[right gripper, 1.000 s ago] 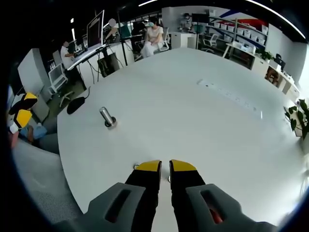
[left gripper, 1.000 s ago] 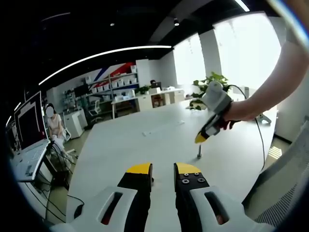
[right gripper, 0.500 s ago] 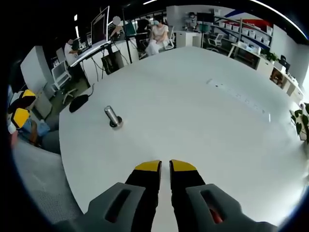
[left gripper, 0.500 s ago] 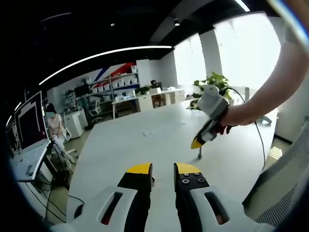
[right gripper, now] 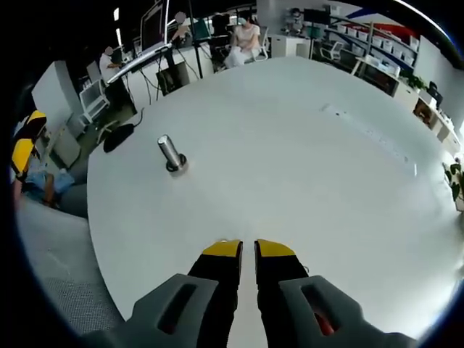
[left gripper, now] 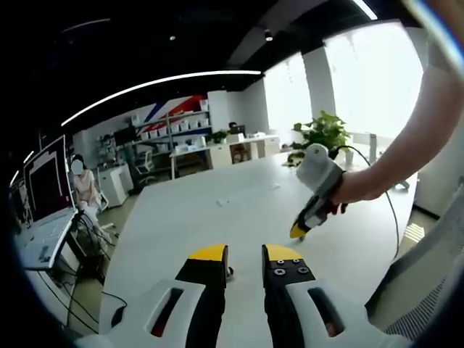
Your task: Place the washer onto the threaded stud by aligning its center hole with the stud, sliding it down to the base, and recovering from edge contact or off-axis alignment until the washer reaches the visible bottom stop.
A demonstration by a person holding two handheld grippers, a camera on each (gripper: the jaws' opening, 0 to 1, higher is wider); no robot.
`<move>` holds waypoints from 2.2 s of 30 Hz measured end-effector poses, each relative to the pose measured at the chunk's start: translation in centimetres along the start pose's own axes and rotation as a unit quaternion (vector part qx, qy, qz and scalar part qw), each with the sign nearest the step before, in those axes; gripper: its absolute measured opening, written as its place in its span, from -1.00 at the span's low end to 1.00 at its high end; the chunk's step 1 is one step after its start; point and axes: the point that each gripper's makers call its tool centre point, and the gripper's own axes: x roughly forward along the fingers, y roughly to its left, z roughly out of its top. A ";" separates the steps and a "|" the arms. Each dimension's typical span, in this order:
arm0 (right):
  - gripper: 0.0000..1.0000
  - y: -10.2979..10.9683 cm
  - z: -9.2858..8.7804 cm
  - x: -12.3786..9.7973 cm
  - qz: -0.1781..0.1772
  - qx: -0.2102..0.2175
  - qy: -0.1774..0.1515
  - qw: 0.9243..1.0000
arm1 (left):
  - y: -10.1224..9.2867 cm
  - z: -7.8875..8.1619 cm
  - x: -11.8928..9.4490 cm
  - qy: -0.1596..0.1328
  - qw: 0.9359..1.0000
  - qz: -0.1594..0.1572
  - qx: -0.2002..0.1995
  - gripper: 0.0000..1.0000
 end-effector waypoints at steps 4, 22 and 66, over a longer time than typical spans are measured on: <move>-0.81 -0.2 -0.4 0.3 0.000 0.003 0.006 1.000 | -0.6 0.1 0.2 -0.002 1.000 -0.009 0.005 -0.67; -0.79 1.2 -2.0 2.5 0.020 0.008 0.032 0.999 | -0.2 -0.2 0.3 0.002 1.000 -0.006 -0.012 -0.65; -0.88 1.5 -2.9 3.8 0.002 -0.075 0.046 0.996 | -0.6 -0.6 0.5 0.010 1.000 -0.015 -0.014 -0.66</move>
